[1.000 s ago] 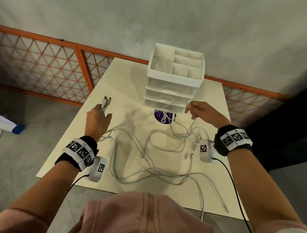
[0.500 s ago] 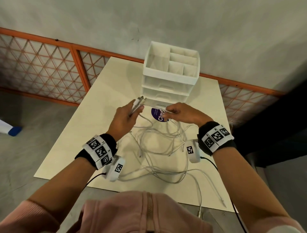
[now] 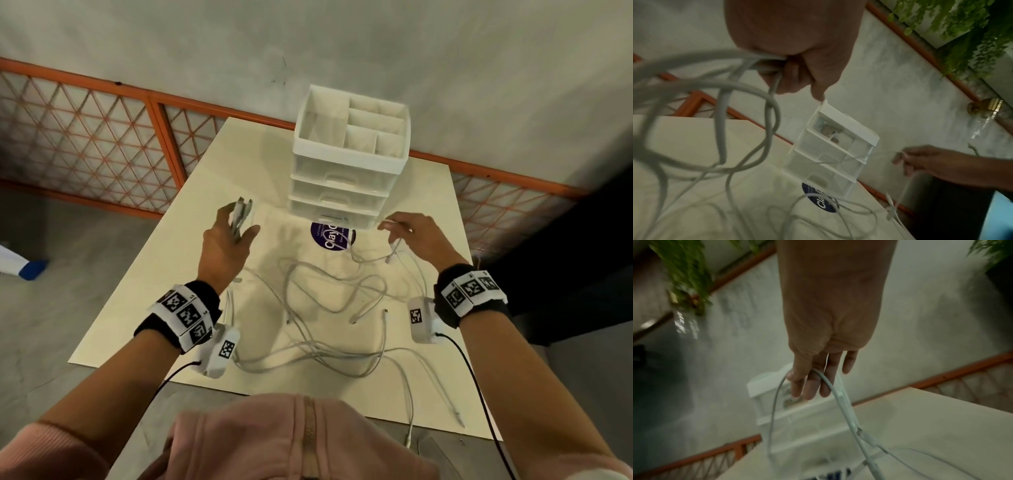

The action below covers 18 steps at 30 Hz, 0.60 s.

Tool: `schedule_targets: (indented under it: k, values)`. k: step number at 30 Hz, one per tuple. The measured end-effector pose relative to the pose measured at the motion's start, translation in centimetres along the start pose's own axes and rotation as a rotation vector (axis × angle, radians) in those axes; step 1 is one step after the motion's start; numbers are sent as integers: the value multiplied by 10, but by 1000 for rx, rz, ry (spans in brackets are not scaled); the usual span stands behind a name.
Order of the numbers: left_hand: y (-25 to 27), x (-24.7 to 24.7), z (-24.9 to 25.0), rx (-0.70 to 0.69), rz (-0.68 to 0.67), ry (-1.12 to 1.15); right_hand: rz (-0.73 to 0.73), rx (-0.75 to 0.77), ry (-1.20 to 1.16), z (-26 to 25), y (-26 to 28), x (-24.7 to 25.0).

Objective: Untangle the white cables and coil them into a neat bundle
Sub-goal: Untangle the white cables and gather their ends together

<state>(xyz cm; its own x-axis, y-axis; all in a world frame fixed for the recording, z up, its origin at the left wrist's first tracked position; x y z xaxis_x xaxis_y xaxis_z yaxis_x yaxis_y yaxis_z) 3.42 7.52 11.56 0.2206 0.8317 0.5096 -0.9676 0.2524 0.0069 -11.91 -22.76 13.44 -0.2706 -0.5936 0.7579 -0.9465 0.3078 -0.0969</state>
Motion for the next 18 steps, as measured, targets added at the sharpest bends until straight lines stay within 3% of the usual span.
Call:
schedule_targets:
  k: [4,9,15,18]
  values:
    - [14,-19,29,-246,-192,65,-170,151,-89,-59,-11,1]
    - [21,-40,47,-292,-418,58,-269,224,-207,-104,-16,-4]
    - [12,-23,36,-407,-210,-24,-348,78,-5,-63,-1,-7]
    - [5,-3,25,-354,-199,-112,-326,4,-48,-29,20,-7]
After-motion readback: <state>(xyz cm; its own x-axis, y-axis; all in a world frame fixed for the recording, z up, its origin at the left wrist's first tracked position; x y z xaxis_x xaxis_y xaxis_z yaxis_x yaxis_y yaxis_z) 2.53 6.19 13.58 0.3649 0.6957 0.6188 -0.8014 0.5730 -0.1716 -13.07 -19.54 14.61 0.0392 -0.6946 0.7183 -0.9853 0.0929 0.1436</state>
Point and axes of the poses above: each hand's wrist, its own y-axis away from the middle knuckle, its own x-axis out of the back of the hand, z = x × y, the point moved 2 cm from there along -y, towards the middle knuckle, and after that the axes turned 11 degrees about x, right-handed, at the moved point
